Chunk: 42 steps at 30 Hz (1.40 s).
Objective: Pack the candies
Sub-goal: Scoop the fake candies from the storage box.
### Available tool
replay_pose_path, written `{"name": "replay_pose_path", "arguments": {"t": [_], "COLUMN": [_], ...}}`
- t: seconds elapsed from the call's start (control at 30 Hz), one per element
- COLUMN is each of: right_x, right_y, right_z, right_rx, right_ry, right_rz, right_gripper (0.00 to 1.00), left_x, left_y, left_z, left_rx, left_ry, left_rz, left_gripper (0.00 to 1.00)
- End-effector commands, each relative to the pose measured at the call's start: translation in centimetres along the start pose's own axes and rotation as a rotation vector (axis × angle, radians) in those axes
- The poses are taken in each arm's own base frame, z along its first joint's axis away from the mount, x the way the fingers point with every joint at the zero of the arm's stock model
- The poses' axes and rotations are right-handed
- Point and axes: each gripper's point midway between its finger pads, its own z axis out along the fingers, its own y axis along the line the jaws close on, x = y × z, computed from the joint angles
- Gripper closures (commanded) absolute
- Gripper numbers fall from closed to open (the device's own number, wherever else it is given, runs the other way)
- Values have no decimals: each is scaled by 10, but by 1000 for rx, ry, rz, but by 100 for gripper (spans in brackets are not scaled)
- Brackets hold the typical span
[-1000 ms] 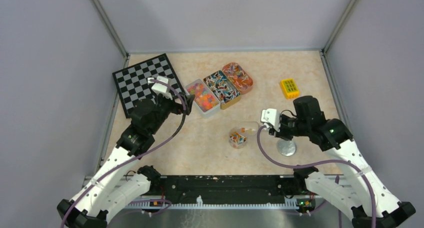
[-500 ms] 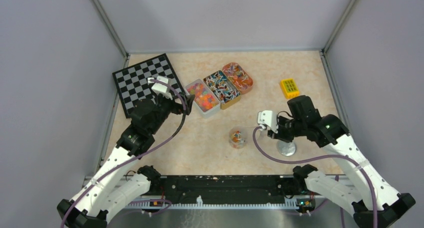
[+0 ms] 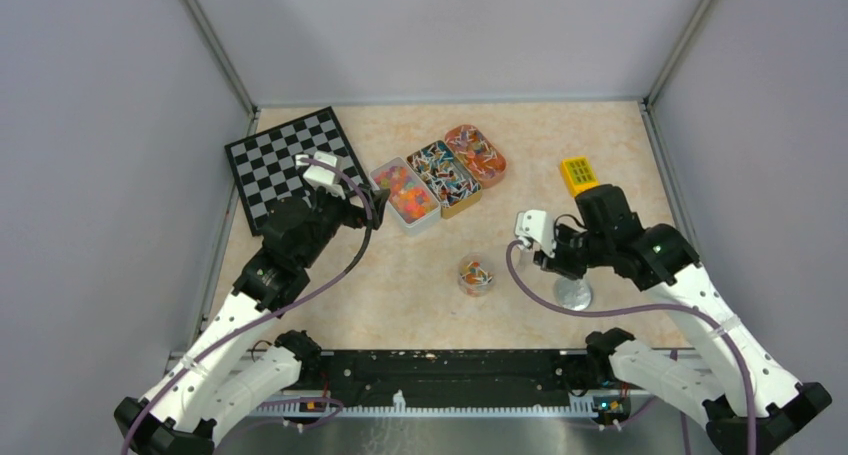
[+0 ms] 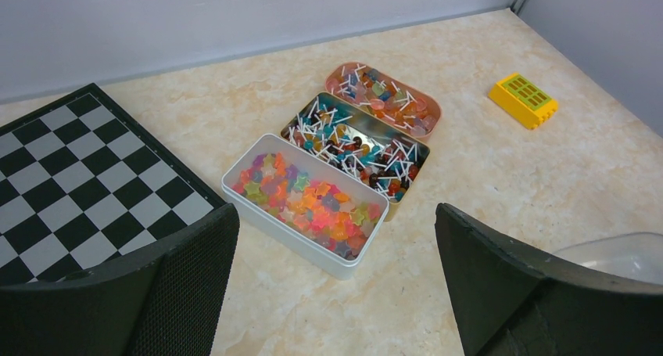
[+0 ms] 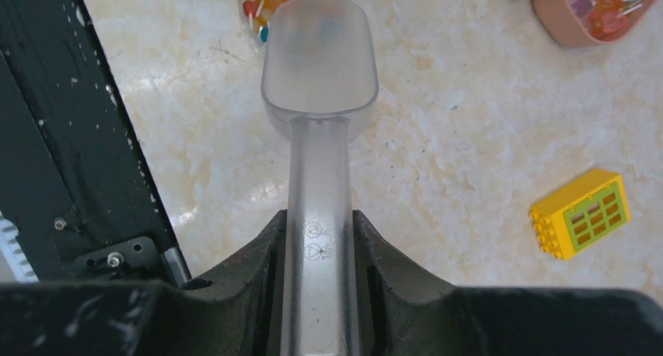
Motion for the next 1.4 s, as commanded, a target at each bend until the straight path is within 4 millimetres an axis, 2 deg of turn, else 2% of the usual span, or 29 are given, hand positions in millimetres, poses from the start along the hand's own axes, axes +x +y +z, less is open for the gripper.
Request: {"name": "replay_pose_path", "arguments": {"t": [0.0,0.1,0.27,0.47,0.57,0.7,0.83,0.97,1.13,1.37], "right_x": [-54,-75,-89,-94,-93,-94,-90,-71,-67,-55], "right_y": [-27,-43,-92,-143,-164,-178,-193,-201,-212,-226], "right_z": [-20,-26,-36,-31,-19,8,22,44,69,85], "right_rx": [101,137,318,468,513,474,475,465,419,394], "right_ry": [-169,-216,-186,-88,-5,85,204,331,344,404], "right_rz": [68,161,377,519,591,622,660,688,666,653], "right_gripper": [100,100,100,100,100,100,100,100,100,100], "left_x": [-16,-17,-17,-17,-19,-21,-22,-26,-25,-24], "left_y": [-6,-6,-6,-7,-5,-5,-5,-5,-6,-6], "left_z": [-2,-2,-2,-1,-3,-5,-6,-8,-6,-7], "left_rx": [24,24,25,31,21,20,21,20,26,28], "left_ry": [-52,-55,-53,-51,-62,-68,-70,-83,-75,-77], "left_rz": [-11,-11,-13,-14,-11,-9,-7,-7,-7,-8], "left_gripper": [1,1,1,1,1,1,1,1,1,1]}}
